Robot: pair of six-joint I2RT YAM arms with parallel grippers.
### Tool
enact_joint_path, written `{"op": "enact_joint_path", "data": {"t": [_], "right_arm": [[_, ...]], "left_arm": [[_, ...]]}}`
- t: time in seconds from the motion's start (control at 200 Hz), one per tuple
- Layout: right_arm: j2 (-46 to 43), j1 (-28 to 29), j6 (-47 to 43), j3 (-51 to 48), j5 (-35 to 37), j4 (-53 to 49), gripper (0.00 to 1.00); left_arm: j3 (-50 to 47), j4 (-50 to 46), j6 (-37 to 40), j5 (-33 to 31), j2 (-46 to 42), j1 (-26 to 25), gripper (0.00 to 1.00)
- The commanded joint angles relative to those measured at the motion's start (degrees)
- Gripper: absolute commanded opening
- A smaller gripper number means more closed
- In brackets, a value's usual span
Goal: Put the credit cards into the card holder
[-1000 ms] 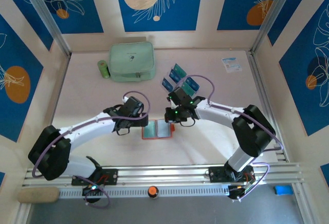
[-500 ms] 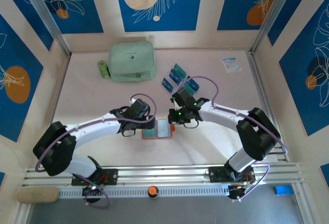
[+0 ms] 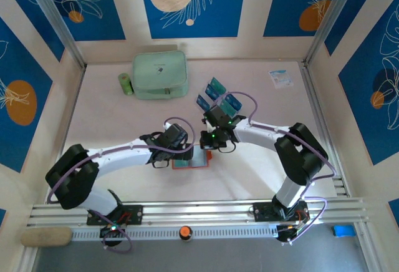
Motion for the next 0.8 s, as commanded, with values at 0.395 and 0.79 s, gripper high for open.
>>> {"op": "enact_joint_path", "data": {"t": [0.395,0.79], "right_arm": [[4.2,-0.4,-0.7,0.3,-3.3,2.0,0.00],[7.7,0.5,1.8,-0.4,-7.7,6.3,0.00]], "left_arm": [[1.3,0.7,0.5,0.6,1.7,-0.7,1.00],[0.8,1.4,1.1,0.8,2.6,-1.0,1.00]]}}
